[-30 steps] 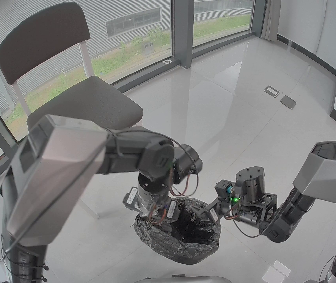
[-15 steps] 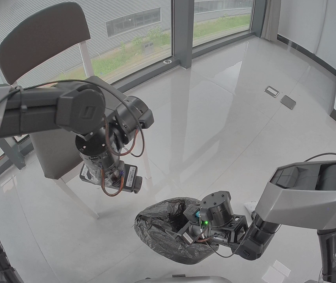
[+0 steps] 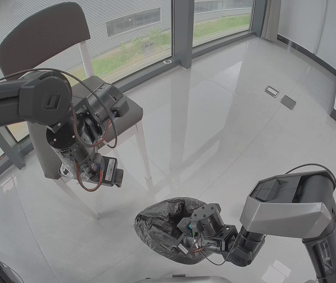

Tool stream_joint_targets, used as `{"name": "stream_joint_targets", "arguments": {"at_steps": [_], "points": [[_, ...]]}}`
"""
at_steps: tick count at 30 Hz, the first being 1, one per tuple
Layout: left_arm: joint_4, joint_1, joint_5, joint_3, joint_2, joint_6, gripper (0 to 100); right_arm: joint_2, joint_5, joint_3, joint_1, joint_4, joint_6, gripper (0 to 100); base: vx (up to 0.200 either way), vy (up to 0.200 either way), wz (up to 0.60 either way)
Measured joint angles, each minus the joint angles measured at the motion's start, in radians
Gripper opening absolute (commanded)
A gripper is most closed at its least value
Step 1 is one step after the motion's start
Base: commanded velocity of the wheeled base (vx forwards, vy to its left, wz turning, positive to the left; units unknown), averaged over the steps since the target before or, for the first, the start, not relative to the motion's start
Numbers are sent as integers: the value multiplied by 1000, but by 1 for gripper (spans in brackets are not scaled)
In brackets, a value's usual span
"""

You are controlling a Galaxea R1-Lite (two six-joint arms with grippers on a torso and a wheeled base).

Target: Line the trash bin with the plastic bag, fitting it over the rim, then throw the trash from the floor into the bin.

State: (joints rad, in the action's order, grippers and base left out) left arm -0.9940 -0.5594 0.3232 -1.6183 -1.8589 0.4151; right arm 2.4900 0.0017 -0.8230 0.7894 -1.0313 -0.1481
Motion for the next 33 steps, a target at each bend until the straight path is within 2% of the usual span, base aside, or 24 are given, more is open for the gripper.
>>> {"name": "stream_joint_targets", "arguments": {"at_steps": [15, 21, 22, 33], "points": [[1, 0, 1, 26, 23, 0, 100, 30, 24, -20, 25, 7, 3, 100, 0, 0, 0], [1, -1, 3, 26, 23, 0, 100, 36, 34, -34, 27, 73, 4, 100, 0, 0, 0], [1, -1, 3, 26, 23, 0, 100, 36, 38, -37, 26, 79, 4, 0, 0, 0, 0], [0, -2, 13, 26, 24, 0, 100, 37, 55, -50, 32, 85, 3, 0, 0, 0, 0]]}}
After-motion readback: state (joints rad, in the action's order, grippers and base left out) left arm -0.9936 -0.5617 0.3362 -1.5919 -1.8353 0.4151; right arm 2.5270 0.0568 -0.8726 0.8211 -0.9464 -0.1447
